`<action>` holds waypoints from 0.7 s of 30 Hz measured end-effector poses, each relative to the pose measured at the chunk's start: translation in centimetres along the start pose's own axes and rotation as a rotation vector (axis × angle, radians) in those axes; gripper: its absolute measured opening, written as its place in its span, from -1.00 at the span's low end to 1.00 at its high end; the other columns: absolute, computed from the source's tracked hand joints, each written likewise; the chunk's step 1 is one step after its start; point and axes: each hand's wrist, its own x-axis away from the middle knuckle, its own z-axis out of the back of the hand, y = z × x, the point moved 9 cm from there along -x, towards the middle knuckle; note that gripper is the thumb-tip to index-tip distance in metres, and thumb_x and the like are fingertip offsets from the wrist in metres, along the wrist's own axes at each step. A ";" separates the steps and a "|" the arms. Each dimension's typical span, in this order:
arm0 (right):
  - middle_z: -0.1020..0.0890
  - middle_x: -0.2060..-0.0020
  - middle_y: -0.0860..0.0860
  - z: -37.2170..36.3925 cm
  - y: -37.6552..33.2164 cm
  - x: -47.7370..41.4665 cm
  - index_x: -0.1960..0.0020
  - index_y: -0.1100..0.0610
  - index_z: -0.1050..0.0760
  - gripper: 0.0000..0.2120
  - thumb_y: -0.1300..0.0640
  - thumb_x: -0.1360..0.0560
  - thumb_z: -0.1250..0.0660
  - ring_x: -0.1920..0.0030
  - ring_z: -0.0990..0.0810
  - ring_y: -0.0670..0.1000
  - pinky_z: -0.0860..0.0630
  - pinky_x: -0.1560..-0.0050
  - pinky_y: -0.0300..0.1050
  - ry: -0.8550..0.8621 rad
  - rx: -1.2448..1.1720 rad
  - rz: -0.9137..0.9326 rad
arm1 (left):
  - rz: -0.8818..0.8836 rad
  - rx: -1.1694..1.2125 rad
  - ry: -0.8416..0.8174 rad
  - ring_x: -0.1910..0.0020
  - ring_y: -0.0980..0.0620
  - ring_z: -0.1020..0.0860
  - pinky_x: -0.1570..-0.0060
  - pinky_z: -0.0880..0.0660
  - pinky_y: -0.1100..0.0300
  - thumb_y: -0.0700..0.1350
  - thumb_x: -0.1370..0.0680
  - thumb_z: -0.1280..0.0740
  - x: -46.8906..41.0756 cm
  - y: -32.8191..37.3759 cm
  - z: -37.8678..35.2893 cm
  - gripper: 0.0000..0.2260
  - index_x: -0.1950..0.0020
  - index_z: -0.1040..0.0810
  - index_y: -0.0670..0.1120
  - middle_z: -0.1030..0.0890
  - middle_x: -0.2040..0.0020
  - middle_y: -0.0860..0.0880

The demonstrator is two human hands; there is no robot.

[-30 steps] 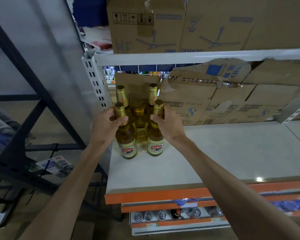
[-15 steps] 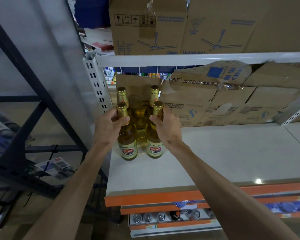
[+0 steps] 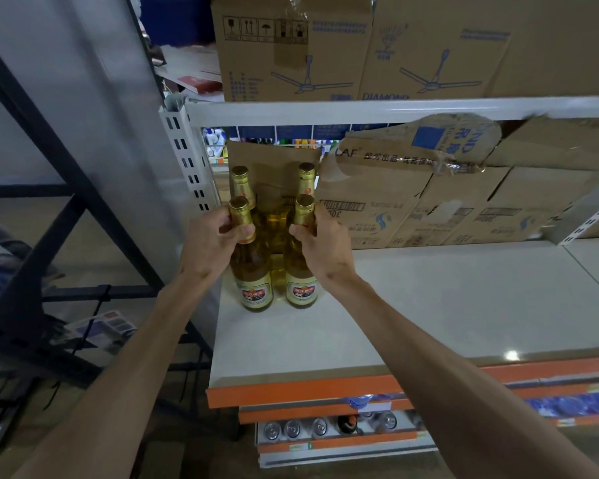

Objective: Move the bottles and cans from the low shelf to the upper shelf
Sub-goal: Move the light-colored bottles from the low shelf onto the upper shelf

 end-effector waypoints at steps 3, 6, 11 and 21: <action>-0.57 0.22 -0.05 -0.2 0.0 -0.5 -0.07 0.14 -0.43 -0.81 0.07 -0.55 -0.35 0.14 -0.55 0.02 -0.54 0.01 0.08 -0.048 0.002 0.002 | 0.008 0.010 -0.001 0.07 0.16 -0.55 0.14 -0.39 0.44 -0.11 -0.53 -0.42 0.1 0.0 0.1 -0.81 -0.10 -0.62 -0.15 -0.59 0.02 0.07; -0.59 0.19 -0.04 0.2 0.4 -0.5 -0.07 0.14 -0.44 -0.81 0.08 -0.54 -0.36 0.12 -0.56 0.01 -0.53 0.03 0.01 -0.057 -0.017 -0.001 | 0.002 0.006 0.005 0.06 0.14 -0.57 0.11 -0.42 0.42 -0.11 -0.52 -0.43 0.1 0.0 0.1 -0.80 -0.10 -0.62 -0.15 -0.61 0.01 0.06; -0.59 0.12 -0.02 0.2 0.5 -0.2 -0.11 0.13 -0.43 -0.80 0.09 -0.54 -0.36 0.07 -0.55 0.00 -0.47 0.05 -0.07 -0.045 -0.028 -0.005 | 0.036 0.029 -0.013 0.04 0.14 -0.59 0.08 -0.43 0.40 -0.09 -0.52 -0.44 -0.1 -0.5 -0.1 -0.79 -0.11 -0.62 -0.14 -0.63 -0.01 0.05; -0.52 0.08 -0.05 0.2 -0.1 0.1 -0.23 0.16 -0.35 -0.72 0.14 -0.57 -0.32 0.09 -0.48 -0.02 -0.45 0.05 -0.09 -0.056 -0.001 0.023 | 0.103 0.143 -0.040 0.07 0.27 -0.53 0.13 -0.36 0.43 -0.11 -0.53 -0.43 0.4 -0.6 -0.5 -0.79 -0.14 -0.58 -0.10 -0.61 -0.02 0.06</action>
